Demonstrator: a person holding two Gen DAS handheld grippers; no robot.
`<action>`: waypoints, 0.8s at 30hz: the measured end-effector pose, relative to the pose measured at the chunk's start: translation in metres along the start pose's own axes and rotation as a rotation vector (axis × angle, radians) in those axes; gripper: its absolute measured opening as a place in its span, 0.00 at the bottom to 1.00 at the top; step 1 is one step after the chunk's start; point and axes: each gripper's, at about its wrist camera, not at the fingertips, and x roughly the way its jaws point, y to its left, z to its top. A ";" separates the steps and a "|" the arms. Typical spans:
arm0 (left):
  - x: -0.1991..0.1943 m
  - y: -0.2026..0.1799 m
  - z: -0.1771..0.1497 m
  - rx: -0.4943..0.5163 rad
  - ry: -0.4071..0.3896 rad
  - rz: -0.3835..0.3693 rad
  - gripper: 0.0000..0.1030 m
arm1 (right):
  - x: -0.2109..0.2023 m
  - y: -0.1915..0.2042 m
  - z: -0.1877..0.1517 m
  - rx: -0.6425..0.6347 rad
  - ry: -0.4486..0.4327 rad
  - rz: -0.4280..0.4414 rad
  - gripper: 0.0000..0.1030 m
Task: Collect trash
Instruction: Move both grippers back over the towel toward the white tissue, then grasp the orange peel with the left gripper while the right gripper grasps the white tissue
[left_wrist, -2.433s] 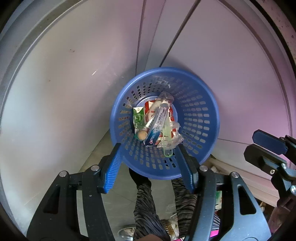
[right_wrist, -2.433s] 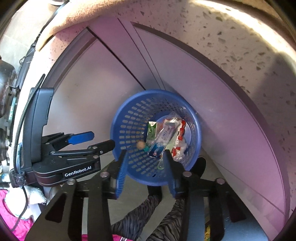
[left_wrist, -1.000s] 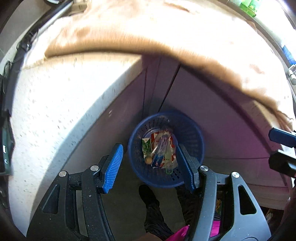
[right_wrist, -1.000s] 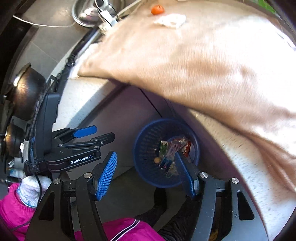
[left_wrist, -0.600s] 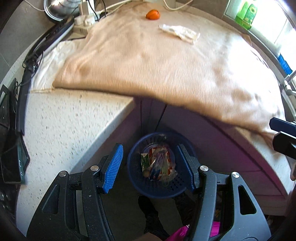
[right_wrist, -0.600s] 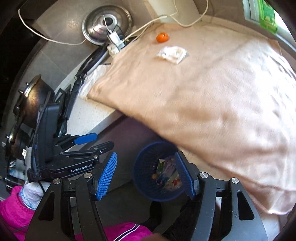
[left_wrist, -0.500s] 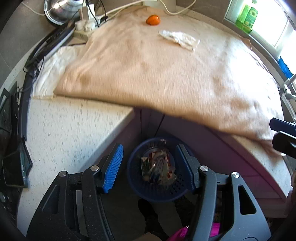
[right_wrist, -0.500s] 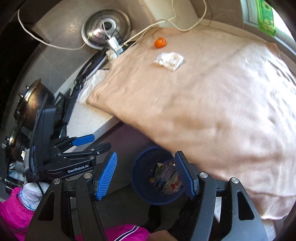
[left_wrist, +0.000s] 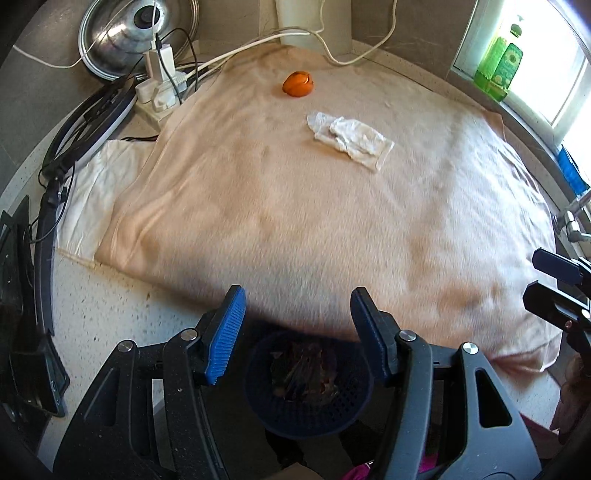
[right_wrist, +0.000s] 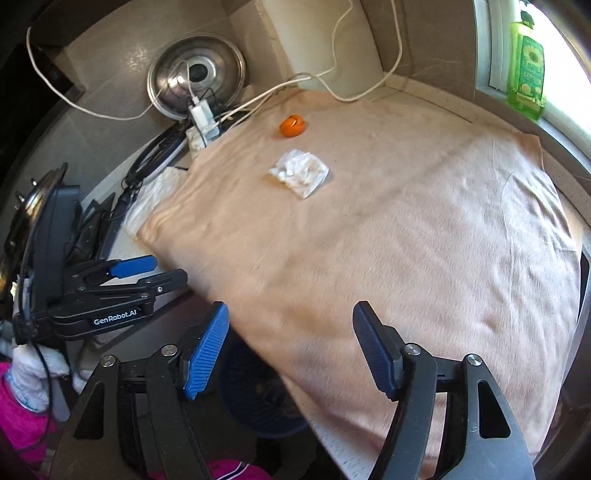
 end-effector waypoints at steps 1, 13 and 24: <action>0.002 -0.001 0.005 -0.002 -0.002 -0.003 0.59 | 0.001 -0.004 0.003 0.000 0.000 -0.002 0.75; 0.027 -0.006 0.064 -0.072 -0.011 -0.047 0.59 | 0.011 -0.055 0.047 0.065 -0.035 0.037 0.80; 0.051 0.019 0.134 -0.168 -0.024 -0.050 0.59 | 0.040 -0.067 0.089 0.056 -0.001 0.038 0.80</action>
